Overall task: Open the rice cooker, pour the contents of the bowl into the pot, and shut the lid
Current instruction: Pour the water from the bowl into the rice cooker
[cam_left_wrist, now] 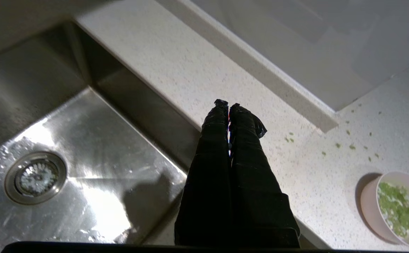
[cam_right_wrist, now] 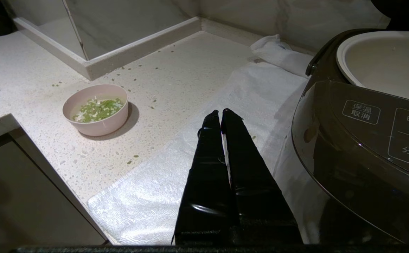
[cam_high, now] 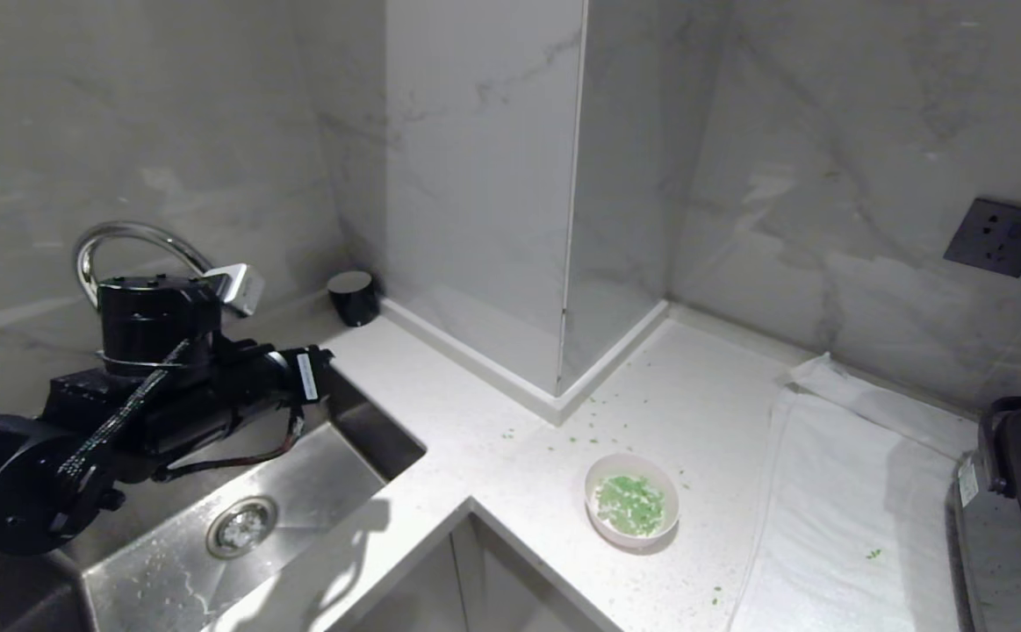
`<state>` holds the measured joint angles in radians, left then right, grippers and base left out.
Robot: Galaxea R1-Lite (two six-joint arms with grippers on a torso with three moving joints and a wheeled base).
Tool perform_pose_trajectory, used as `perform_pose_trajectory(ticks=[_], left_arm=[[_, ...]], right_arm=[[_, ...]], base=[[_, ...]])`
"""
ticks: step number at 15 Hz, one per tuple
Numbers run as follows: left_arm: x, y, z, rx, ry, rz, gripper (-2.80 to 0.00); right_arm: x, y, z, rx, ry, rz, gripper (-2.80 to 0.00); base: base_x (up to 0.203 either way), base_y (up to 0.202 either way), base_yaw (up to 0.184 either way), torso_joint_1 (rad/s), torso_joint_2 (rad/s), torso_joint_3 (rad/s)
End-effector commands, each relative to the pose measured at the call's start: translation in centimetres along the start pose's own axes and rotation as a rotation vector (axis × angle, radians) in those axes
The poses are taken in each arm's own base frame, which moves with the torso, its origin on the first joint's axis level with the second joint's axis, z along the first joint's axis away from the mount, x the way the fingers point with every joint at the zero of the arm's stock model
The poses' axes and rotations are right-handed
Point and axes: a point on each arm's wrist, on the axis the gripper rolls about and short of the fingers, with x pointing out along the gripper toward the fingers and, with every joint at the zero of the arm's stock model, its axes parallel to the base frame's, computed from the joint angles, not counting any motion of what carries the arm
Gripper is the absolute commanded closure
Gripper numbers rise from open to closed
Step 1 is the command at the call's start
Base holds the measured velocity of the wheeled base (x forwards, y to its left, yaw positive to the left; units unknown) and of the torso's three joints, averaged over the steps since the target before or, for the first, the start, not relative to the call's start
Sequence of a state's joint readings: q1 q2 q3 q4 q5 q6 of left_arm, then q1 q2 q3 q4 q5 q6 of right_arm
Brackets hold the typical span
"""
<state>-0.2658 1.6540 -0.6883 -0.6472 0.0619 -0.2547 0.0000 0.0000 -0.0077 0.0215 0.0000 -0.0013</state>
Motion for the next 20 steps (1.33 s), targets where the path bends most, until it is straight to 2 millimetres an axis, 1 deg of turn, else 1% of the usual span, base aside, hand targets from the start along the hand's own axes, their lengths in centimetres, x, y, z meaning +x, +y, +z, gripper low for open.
perform_pose_trajectory(ticks=[1, 5, 8, 12, 14, 17, 18, 19, 20], left_arm=[[-2.3, -0.1, 0.5, -0.001, -0.063, -0.006, 0.00], [-5.0, 0.0, 0.5, -0.001, -0.101, -0.015, 0.00], [-8.2, 0.1, 0.4, 0.019, -0.155, -0.030, 0.00], [-13.3, 0.7, -0.8, 0.074, -0.235, -0.050, 0.00], [-15.8, 1.3, -2.0, 0.117, -0.279, -0.053, 0.00], [-18.5, 1.9, -3.0, 0.163, -0.352, -0.045, 0.00], [-19.6, 2.1, -3.2, 0.180, -0.391, -0.018, 0.00], [-20.6, 2.6, -3.4, 0.187, -0.415, 0.055, 0.00], [-21.4, 3.3, -3.8, 0.182, -0.419, 0.166, 0.00]], right_arm=[[0.0, 0.0, 0.0, 0.000, 0.000, 0.000, 0.00], [0.0, 0.0, 0.0, 0.000, 0.000, 0.000, 0.00], [0.0, 0.0, 0.0, 0.001, 0.000, 0.000, 0.00], [0.0, 0.0, 0.0, 0.001, 0.000, 0.000, 0.00], [0.0, 0.0, 0.0, 0.001, 0.000, 0.000, 0.00], [0.0, 0.0, 0.0, 0.000, 0.000, 0.000, 0.00], [0.0, 0.0, 0.0, 0.001, 0.000, 0.000, 0.00], [0.0, 0.0, 0.0, 0.000, 0.000, 0.000, 0.00], [0.0, 0.0, 0.0, 0.001, 0.000, 0.000, 0.00]], base=[[0.000, 0.000, 0.000, 0.000, 0.00, 0.000], [0.000, 0.000, 0.000, 0.000, 0.00, 0.000], [0.000, 0.000, 0.000, 0.000, 0.00, 0.000], [0.000, 0.000, 0.000, 0.000, 0.00, 0.000], [0.000, 0.000, 0.000, 0.000, 0.00, 0.000], [0.000, 0.000, 0.000, 0.000, 0.00, 0.000], [0.000, 0.000, 0.000, 0.000, 0.00, 0.000], [0.000, 0.000, 0.000, 0.000, 0.00, 0.000], [0.000, 0.000, 0.000, 0.000, 0.00, 0.000]])
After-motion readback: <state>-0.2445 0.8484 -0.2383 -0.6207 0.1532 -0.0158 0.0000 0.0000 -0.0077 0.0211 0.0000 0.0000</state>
